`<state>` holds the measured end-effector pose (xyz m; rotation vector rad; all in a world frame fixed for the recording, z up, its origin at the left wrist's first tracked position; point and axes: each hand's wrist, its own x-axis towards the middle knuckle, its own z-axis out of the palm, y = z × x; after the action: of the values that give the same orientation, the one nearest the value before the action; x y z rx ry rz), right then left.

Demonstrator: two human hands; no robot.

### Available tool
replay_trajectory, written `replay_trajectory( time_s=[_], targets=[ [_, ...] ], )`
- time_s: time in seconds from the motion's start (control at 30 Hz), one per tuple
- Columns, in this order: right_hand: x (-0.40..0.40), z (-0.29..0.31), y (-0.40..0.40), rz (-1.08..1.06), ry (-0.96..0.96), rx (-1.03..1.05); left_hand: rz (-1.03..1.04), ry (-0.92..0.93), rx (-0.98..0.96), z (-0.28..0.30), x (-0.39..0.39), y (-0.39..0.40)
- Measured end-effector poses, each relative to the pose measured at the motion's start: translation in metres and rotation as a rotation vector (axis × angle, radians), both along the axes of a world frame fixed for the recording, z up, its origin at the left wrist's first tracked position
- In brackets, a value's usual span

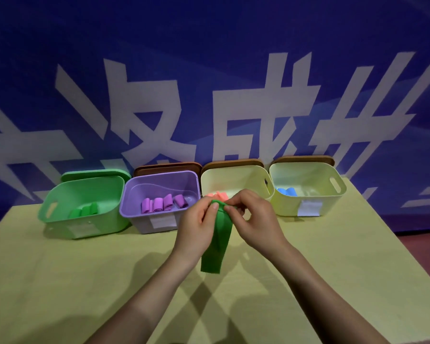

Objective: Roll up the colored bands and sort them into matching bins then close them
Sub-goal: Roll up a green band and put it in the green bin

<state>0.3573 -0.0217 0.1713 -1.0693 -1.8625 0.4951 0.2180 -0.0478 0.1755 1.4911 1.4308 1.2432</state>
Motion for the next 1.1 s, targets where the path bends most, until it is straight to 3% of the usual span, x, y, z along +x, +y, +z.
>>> replay_trajectory(
  time_s=[0.2, 0.53, 0.8, 0.93, 1.1],
  targets=[
    [-0.017, 0.004, -0.020, 0.070, 0.035, 0.051, 0.086, -0.372, -0.233, 0.001, -0.014, -0.029],
    [-0.038, 0.000, -0.034, 0.236, -0.122, 0.151, 0.187, -0.576, -0.343, -0.011, -0.040, -0.057],
    [-0.048, -0.005, -0.035, 0.260, -0.182, 0.073, 0.165, -0.659, -0.376, -0.012, -0.055, -0.067],
    [-0.048, -0.009, -0.035, 0.287, -0.186, 0.007, 0.172, -0.608, -0.355, -0.015, -0.053, -0.067],
    [-0.046, -0.018, -0.043, 0.212, 0.157, -0.261, 0.180, -0.473, -0.304, -0.021, -0.048, -0.058]
  ],
)
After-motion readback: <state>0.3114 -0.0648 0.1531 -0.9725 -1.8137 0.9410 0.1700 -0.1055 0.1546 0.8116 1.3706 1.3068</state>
